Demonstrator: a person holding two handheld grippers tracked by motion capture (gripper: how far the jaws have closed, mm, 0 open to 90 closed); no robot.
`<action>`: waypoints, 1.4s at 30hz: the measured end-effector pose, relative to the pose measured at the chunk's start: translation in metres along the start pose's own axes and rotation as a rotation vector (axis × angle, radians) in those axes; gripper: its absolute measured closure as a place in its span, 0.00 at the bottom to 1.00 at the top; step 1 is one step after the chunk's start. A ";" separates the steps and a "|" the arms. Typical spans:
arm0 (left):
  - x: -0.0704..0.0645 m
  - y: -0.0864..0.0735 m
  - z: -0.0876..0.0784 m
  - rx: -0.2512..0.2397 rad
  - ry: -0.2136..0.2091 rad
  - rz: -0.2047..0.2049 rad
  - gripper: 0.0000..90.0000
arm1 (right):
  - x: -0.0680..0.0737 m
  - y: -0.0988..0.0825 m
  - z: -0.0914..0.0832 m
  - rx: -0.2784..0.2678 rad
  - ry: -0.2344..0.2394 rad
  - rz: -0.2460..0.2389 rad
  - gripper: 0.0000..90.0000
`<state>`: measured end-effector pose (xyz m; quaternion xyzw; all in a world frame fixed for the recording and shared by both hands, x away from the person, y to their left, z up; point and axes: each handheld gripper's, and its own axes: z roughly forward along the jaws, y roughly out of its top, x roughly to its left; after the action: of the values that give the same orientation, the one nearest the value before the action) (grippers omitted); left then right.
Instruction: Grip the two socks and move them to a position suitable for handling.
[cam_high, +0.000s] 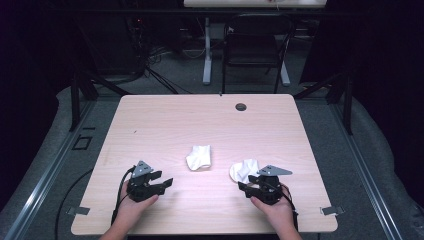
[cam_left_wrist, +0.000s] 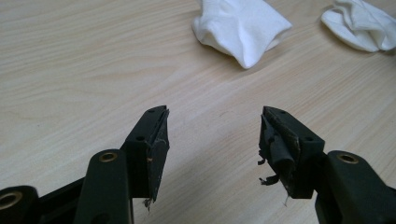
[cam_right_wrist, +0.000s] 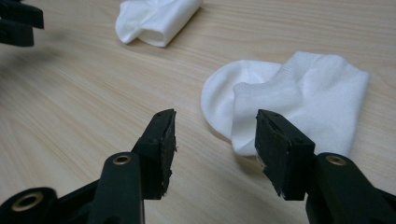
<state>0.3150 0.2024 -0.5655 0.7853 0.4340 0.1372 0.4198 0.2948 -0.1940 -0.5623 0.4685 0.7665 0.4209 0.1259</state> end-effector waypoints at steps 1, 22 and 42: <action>0.000 0.000 0.000 0.000 0.000 0.000 0.48 | 0.002 0.000 0.001 0.004 -0.017 -0.028 0.56; -0.006 0.001 0.002 -0.002 -0.018 -0.014 0.52 | -0.004 0.022 -0.006 0.022 -0.100 0.006 0.96; -0.012 0.001 0.002 -0.006 -0.050 -0.017 0.53 | -0.013 0.028 0.040 0.135 -0.141 -0.002 0.99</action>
<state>0.3095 0.1911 -0.5637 0.7835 0.4296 0.1153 0.4339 0.3429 -0.1778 -0.5682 0.5037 0.7827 0.3342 0.1483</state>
